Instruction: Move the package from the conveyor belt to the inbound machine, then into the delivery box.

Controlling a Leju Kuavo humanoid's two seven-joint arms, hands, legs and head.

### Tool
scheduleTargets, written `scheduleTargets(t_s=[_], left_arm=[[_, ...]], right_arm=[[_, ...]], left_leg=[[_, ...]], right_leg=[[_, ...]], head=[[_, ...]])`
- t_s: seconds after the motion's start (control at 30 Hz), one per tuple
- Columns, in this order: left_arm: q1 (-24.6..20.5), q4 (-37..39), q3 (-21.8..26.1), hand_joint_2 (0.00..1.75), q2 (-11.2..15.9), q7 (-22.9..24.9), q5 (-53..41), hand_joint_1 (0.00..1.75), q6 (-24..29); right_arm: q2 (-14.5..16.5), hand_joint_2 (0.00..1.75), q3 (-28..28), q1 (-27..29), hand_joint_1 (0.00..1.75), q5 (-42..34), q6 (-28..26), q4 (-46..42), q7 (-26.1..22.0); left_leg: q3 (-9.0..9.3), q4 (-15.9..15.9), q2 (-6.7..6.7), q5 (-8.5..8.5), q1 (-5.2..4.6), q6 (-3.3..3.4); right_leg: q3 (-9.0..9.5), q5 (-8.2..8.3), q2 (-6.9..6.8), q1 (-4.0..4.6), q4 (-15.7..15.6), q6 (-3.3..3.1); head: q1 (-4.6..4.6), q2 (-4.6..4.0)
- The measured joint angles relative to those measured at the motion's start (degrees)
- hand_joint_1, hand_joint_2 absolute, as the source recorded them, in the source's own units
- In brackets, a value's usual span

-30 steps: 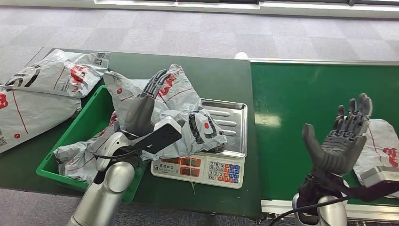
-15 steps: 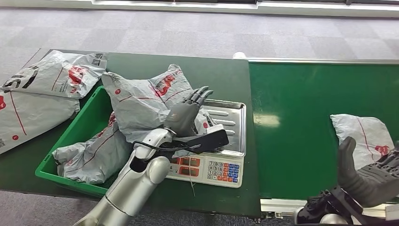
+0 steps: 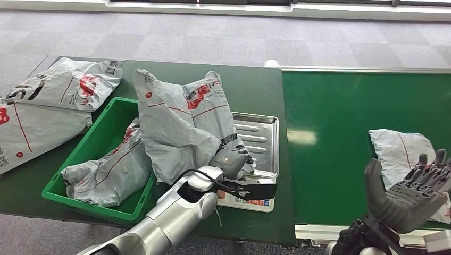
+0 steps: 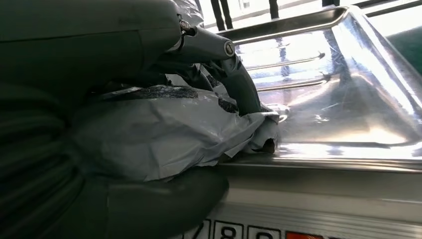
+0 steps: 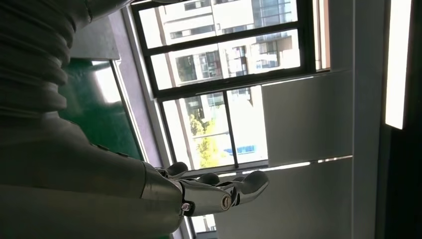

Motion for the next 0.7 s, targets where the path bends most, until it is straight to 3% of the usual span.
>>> scheduleTargets(t_s=[0.4,0.43,0.53,0.57,0.7], left_arm=[[-0.05,0.73,0.67,1.75,0.56,4.57,-4.73,1.75,2.92],[0.19,0.41,1.13,1.75,0.63,4.71,-4.91,1.66,3.28],[1.06,-1.15,3.21,1.75,1.00,4.72,-5.24,0.35,4.05],[1.29,-1.73,4.05,1.75,1.17,4.50,-5.20,0.00,4.19],[1.92,-3.72,7.39,1.75,1.74,2.87,-4.34,0.00,3.85]], right_arm=[[-0.31,1.75,0.38,0.66,0.00,0.66,0.85,0.01,0.14],[-0.40,1.75,0.38,0.80,0.00,0.56,1.03,0.01,0.13],[-0.67,1.75,0.38,1.13,0.00,0.27,1.46,0.02,-0.01],[-0.73,1.75,0.38,1.17,0.00,0.21,1.55,0.03,-0.06],[-0.74,1.75,0.38,1.16,0.00,0.14,1.95,0.02,-0.04]], left_leg=[[0.37,-0.04,0.34,-0.16,-0.03,0.17],[0.39,-0.04,0.36,-0.14,-0.03,0.17],[0.43,-0.05,0.47,-0.13,-0.02,0.15],[0.43,-0.05,0.50,-0.12,-0.02,0.14],[0.41,-0.06,0.51,0.16,-0.01,-0.07]], right_leg=[[0.55,0.16,0.26,0.04,-0.02,-0.10],[0.56,0.17,0.30,0.04,-0.02,-0.11],[0.54,0.21,0.40,0.05,0.00,-0.15],[0.53,0.23,0.42,0.05,0.00,-0.17],[0.45,0.29,0.43,0.07,0.02,-0.21]], head=[[0.01,0.00],[0.00,0.00],[0.00,0.00],[0.01,0.00],[0.00,0.00]])
